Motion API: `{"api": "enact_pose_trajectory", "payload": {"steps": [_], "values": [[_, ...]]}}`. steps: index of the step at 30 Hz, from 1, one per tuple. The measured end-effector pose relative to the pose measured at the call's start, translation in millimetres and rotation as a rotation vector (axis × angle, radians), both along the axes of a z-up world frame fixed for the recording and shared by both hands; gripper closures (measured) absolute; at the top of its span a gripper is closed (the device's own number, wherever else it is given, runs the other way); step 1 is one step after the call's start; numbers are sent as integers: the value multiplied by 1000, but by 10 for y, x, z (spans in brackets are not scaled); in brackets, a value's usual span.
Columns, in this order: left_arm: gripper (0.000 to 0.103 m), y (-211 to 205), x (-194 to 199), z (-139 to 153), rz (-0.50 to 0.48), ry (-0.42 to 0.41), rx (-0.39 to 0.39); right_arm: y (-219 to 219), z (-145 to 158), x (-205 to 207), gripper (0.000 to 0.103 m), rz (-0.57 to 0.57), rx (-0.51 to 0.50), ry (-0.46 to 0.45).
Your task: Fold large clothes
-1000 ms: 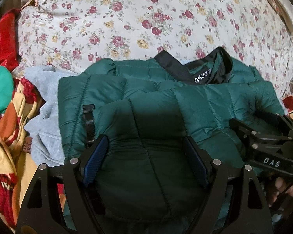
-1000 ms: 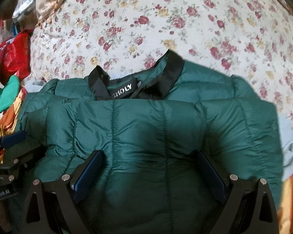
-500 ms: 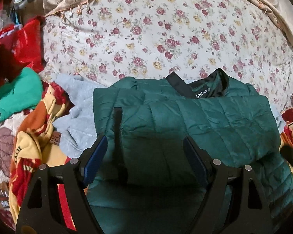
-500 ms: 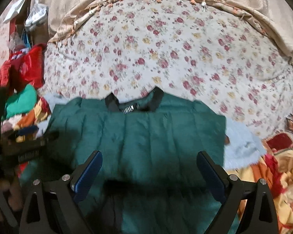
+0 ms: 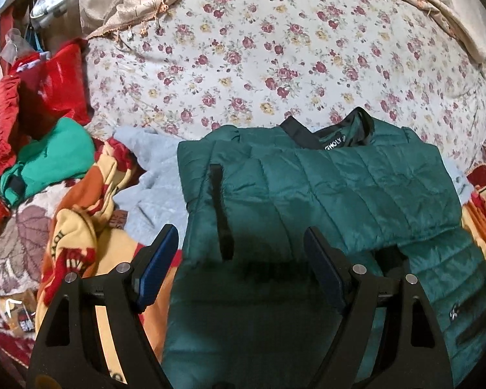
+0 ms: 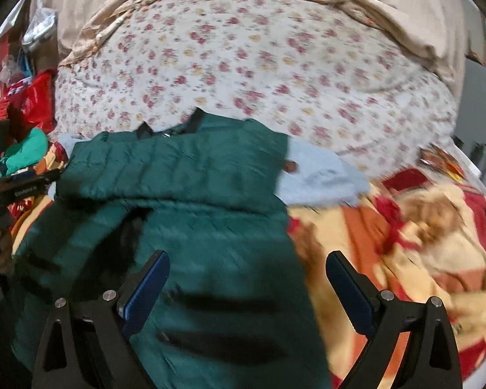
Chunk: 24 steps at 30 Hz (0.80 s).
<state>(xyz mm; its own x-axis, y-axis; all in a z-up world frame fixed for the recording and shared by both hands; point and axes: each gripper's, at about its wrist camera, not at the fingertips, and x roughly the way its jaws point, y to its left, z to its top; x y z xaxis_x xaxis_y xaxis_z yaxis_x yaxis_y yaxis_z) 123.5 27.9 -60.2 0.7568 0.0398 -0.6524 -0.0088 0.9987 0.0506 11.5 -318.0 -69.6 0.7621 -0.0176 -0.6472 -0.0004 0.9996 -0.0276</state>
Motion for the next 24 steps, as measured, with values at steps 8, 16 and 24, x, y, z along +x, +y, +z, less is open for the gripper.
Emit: {"api": "enact_pose_trajectory", "payload": {"steps": [8, 16, 24], "values": [[23, -66, -134, 26, -22, -9, 0, -528, -160, -409, 7, -113, 16, 46], [23, -28, -105, 2, -28, 10, -24, -547, -228, -431, 7, -84, 30, 89], [23, 137, -67, -53, 1, 47, -41, -702, -473, -352, 7, -6, 177, 159]]}}
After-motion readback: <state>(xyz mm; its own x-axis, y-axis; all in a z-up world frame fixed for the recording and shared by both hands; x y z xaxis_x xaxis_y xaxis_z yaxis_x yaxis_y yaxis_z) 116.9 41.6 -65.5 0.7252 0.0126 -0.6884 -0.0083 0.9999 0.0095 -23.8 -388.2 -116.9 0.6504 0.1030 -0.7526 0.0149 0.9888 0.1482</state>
